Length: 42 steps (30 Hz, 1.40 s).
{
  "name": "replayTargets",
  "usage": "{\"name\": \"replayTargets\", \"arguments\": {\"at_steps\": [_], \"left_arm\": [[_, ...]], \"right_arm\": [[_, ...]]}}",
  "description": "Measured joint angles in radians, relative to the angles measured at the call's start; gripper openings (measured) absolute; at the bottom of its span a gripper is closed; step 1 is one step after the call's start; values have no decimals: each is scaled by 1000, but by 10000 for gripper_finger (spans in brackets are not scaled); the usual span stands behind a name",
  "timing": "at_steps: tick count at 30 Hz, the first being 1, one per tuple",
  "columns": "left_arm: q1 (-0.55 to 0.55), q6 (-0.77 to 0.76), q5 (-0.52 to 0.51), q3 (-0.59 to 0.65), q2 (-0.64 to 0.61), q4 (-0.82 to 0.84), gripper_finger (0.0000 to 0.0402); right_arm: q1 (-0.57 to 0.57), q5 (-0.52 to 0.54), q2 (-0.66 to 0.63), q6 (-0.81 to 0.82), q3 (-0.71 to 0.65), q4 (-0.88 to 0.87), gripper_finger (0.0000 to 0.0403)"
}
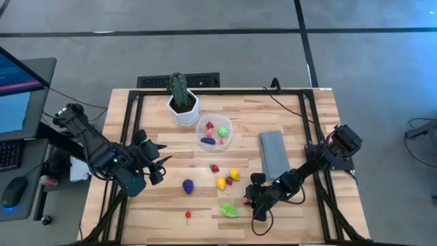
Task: Pick and placing Produce into tupperware
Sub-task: Put the peach into the transparent bin
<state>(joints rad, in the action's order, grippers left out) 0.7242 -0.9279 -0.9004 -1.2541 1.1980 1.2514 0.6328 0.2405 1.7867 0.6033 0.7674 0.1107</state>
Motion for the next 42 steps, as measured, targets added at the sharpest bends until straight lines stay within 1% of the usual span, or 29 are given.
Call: {"name": "replayTargets", "arguments": {"at_steps": [4, 14, 22, 30, 35, 42], "left_arm": [[0, 1, -2, 0, 0, 0, 180], [0, 4, -5, 0, 0, 0, 180], [0, 7, -5, 0, 0, 0, 180], [6, 5, -8, 0, 0, 16, 180], [17, 0, -32, 0, 0, 17, 180], [17, -2, -48, 0, 0, 26, 180]], "right_arm": [[-16, 0, -40, -7, -1, -2, 159], [-87, 13, -176, -98, 0, -68, 155], [-196, 19, -288, -205, 1, -81, 161], [-325, 17, -373, -336, 1, -100, 154], [-427, -26, -400, -405, 1, -94, 159], [-563, -113, -390, -483, 4, -50, 156]]}}
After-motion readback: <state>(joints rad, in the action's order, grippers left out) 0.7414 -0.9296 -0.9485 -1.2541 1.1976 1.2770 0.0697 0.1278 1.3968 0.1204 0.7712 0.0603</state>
